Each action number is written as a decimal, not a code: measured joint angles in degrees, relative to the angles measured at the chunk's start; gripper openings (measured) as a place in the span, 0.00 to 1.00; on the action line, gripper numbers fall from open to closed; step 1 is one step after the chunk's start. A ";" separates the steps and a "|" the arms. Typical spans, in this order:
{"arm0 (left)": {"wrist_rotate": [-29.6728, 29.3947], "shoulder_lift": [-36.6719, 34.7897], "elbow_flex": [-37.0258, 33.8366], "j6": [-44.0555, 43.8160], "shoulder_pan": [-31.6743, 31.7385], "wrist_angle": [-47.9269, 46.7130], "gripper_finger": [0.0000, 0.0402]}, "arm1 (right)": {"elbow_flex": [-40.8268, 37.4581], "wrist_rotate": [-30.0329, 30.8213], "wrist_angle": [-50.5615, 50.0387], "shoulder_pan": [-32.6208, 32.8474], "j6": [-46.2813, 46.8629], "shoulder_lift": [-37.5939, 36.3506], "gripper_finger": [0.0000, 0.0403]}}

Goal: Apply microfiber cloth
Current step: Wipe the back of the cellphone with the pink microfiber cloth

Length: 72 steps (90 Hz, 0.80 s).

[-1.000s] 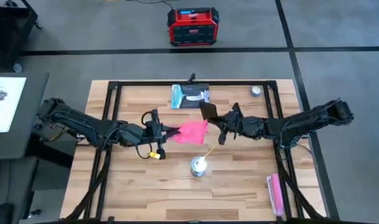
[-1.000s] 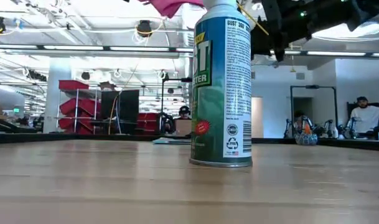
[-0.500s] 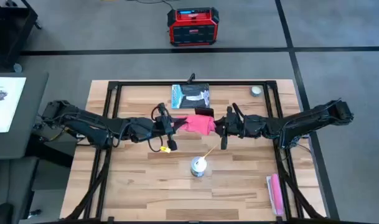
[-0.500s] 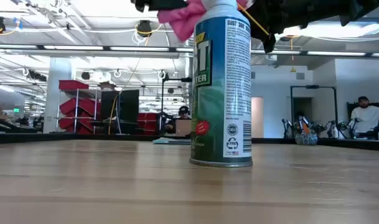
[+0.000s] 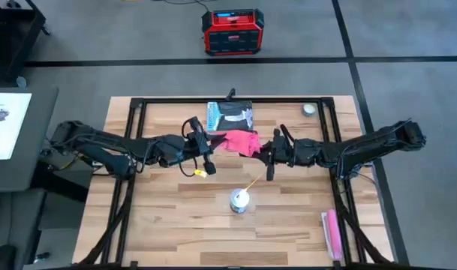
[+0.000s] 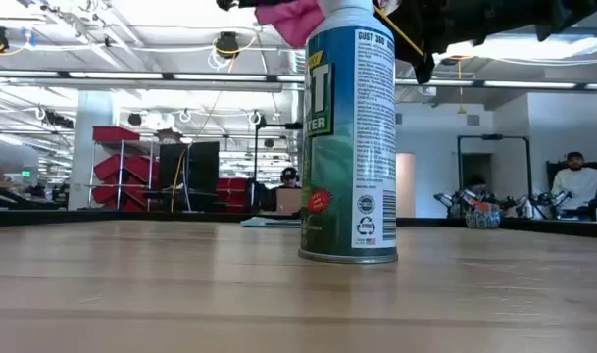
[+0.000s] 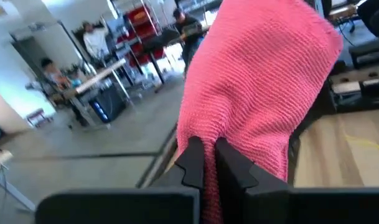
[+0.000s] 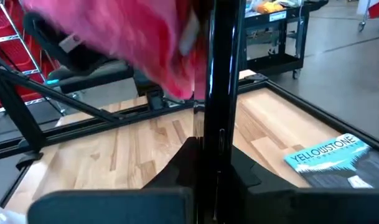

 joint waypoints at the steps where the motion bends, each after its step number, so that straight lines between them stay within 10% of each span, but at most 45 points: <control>1: 0.04 0.22 0.00 -0.17 -0.01 -0.21 0.00 | 0.00 -0.01 -0.01 0.00 -0.01 0.00 0.04; 72: 0.44 7.46 7.65 4.86 -0.43 9.08 0.00 | 0.00 1.14 4.63 -1.88 -0.30 5.51 0.04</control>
